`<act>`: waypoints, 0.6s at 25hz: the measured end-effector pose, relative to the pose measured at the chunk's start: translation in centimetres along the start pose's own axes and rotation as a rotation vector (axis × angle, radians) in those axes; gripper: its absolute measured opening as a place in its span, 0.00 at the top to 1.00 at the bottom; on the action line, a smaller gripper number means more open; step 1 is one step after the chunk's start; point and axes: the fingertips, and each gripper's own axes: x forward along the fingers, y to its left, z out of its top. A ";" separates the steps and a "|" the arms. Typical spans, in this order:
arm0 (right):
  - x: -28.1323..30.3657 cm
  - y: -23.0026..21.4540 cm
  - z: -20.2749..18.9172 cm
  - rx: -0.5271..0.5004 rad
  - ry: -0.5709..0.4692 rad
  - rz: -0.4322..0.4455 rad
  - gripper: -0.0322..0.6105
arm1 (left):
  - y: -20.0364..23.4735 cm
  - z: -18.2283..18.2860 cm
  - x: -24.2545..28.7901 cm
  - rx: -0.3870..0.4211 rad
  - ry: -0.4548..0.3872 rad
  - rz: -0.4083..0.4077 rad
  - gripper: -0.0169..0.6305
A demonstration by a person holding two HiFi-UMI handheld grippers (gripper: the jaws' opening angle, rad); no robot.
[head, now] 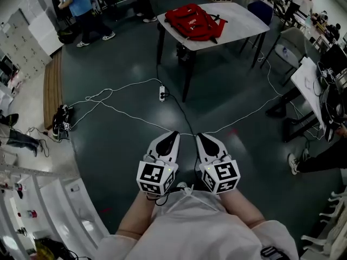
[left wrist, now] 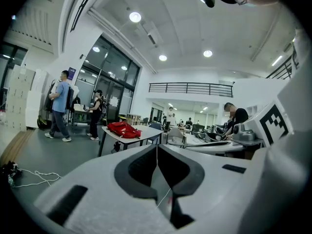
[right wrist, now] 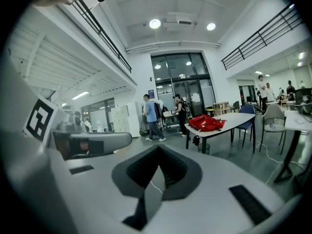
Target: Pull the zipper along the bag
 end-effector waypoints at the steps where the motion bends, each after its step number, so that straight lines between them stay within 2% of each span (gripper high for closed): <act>1: 0.2 -0.3 -0.2 0.002 0.007 0.003 0.91 | 0.1 -0.2 0.2 -0.003 0.005 0.005 0.94; 9: 3.3 -4.1 -0.4 0.011 0.038 0.055 0.91 | 1.3 -0.4 4.4 -0.004 0.026 0.066 0.94; 15: 7.7 -10.9 2.2 0.031 0.040 0.104 0.91 | 2.2 1.1 11.8 -0.001 0.029 0.121 0.94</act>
